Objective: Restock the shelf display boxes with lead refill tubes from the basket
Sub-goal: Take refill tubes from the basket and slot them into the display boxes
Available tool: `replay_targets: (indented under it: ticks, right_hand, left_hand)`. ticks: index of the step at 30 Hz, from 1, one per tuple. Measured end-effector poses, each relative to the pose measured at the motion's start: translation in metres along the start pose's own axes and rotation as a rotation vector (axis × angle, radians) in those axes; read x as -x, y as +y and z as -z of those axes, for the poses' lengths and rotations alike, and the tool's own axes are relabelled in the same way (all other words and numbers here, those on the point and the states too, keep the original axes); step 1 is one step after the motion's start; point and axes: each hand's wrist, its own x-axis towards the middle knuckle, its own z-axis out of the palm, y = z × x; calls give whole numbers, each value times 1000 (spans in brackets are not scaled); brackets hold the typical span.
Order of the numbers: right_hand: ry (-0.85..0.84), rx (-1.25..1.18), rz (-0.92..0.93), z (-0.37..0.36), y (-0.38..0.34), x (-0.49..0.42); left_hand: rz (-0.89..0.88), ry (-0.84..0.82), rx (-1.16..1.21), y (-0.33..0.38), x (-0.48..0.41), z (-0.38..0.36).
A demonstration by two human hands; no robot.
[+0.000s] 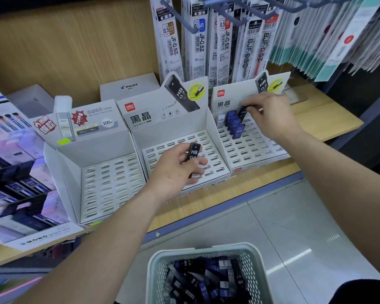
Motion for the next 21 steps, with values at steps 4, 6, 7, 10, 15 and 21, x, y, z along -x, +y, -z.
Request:
replay_targets:
  ticks: [4,6,7,10,15,21]
  right_hand:
    - [-68,47,33,-6,2,4]
    - [-116,44,12,-7,1,11]
    - [-112,32,-13,-5,-1,15]
    - [-15,-51,-78,9,-18,24]
    - [-209,-426,-78,20,-90,39]
    - [-311,-618,-96,8,-109,48]
  left_hand:
    - [12,-1,36,-2,-3,0]
    - [9,2,64,-1,-2,-1]
    - [6,3,80,0,-2,-1]
    - [-9,-3,109,0,-2,-1]
    - [-31,-37,141,4,0,-3]
    - [-83,-63,183,9,6,-4]
